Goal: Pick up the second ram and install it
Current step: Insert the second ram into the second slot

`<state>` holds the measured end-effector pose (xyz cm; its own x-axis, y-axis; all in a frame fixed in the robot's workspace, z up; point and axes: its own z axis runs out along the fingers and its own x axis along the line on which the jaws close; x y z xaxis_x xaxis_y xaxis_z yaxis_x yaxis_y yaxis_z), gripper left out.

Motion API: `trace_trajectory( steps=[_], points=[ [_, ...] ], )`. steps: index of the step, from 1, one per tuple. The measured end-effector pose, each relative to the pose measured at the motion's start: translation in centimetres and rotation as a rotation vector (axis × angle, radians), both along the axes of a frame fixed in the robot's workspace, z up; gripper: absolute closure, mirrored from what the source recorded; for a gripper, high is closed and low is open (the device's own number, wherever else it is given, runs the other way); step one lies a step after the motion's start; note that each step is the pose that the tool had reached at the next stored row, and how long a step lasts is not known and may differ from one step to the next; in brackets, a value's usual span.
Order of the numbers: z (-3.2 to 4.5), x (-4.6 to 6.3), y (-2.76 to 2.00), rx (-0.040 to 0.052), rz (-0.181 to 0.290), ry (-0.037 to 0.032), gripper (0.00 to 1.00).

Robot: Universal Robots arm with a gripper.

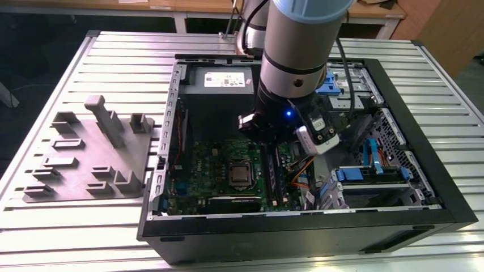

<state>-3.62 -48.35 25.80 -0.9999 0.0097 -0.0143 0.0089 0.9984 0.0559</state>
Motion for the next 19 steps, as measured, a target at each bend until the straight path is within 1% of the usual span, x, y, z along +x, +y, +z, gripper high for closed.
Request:
trace_trajectory(
  steps=[3, 7, 11, 14, 15, 19],
  points=[
    [-0.28, 0.0, -0.12, -0.0001, 0.0, 0.0, 0.88],
    [-0.37, 0.0, -0.12, -0.0003, 0.0, 0.0001, 0.88],
    [-0.59, 0.3, -0.12, -0.0002, 0.0, 0.0001, 0.88],
    [-0.95, 0.4, -0.13, -0.0001, 0.0, 0.0, 0.88],
    [-1.56, 0.4, -0.17, -0.0002, 0.0, 0.0, 0.88],
    [-1.85, 0.5, -0.18, -0.0002, 0.0, 0.0001, 0.88]
  ],
)
